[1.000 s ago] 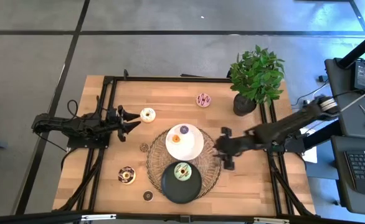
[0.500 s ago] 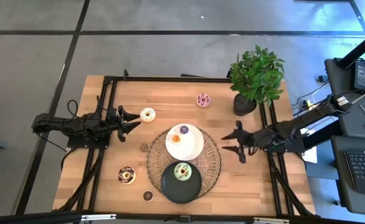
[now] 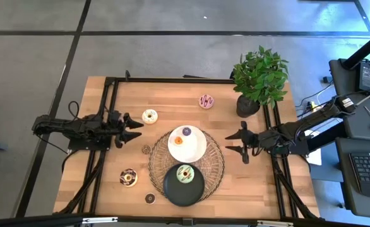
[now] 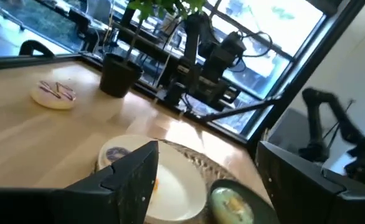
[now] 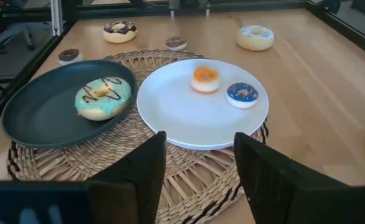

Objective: Pick & Place donuts
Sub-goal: Put the small brown doughnut on the white plate

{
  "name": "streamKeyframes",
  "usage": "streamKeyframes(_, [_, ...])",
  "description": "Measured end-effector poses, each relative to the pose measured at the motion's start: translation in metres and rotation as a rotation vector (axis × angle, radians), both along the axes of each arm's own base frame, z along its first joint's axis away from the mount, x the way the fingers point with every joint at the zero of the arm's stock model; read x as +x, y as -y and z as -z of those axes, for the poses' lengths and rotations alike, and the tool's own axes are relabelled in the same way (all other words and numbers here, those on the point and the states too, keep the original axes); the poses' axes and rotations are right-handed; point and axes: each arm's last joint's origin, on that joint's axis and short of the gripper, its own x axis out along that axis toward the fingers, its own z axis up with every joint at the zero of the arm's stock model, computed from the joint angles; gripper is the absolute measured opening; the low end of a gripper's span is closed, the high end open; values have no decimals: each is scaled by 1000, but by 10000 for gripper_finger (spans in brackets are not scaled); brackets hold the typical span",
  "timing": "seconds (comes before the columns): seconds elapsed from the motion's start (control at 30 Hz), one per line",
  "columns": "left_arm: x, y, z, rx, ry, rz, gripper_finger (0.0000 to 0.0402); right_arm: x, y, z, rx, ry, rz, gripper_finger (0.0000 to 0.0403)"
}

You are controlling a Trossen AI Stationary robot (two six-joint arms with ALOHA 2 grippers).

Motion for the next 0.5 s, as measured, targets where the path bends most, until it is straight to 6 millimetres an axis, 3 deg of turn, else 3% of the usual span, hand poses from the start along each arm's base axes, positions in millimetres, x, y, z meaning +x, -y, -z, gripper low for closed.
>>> streamKeyframes(0.3, [-3,0,-19,16,188,1,258,0,0,0,-3,-1,-1,189])
streamKeyframes(0.5, [-5,4,-65,191,211,11,257,0,0,0,-3,-1,-1,189])
